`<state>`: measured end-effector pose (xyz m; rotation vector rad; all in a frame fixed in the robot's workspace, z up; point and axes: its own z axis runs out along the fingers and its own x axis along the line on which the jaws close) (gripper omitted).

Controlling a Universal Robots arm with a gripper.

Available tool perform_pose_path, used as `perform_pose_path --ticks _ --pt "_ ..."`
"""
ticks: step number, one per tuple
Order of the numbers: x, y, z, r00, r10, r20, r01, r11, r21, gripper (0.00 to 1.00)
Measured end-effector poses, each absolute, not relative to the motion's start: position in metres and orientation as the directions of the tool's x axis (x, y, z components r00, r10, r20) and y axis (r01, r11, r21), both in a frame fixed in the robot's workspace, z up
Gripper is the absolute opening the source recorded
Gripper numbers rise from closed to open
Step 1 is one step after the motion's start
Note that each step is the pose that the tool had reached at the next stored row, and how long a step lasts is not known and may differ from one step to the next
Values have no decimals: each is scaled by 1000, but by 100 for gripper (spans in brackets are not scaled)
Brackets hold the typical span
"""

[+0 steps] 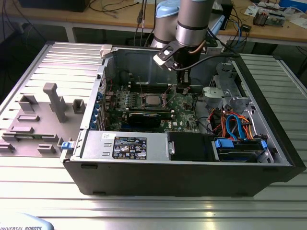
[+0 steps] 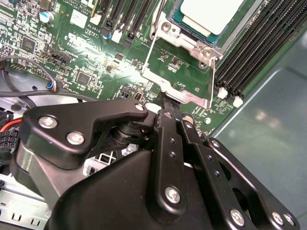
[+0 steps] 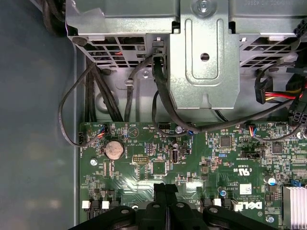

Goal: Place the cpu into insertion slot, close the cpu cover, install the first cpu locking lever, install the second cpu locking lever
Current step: 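Close the cpu cover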

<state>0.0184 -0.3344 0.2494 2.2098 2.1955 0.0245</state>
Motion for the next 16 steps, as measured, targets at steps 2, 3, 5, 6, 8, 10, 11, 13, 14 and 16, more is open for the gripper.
perform_pose_path --ticks 2,3,5,6,8,10,11,13,14,16 --pt "18 -334 249 7 1000 -7 1000 -6 30 11" --pt "18 -334 249 7 1000 -7 1000 -6 30 11" --pt "18 -334 249 7 1000 -7 1000 -6 30 11" --pt "17 -334 249 7 1000 -7 1000 -7 30 11" --pt "17 -334 249 7 1000 -7 1000 -6 30 11" --pt "17 -334 249 7 1000 -7 1000 -6 30 11" --pt "17 -334 249 7 1000 -7 1000 -6 30 11" --pt "16 -334 249 7 1000 -7 1000 -6 30 11" --pt "16 -334 249 7 1000 -7 1000 -7 30 11" --pt "16 -334 249 7 1000 -7 1000 -7 30 11"
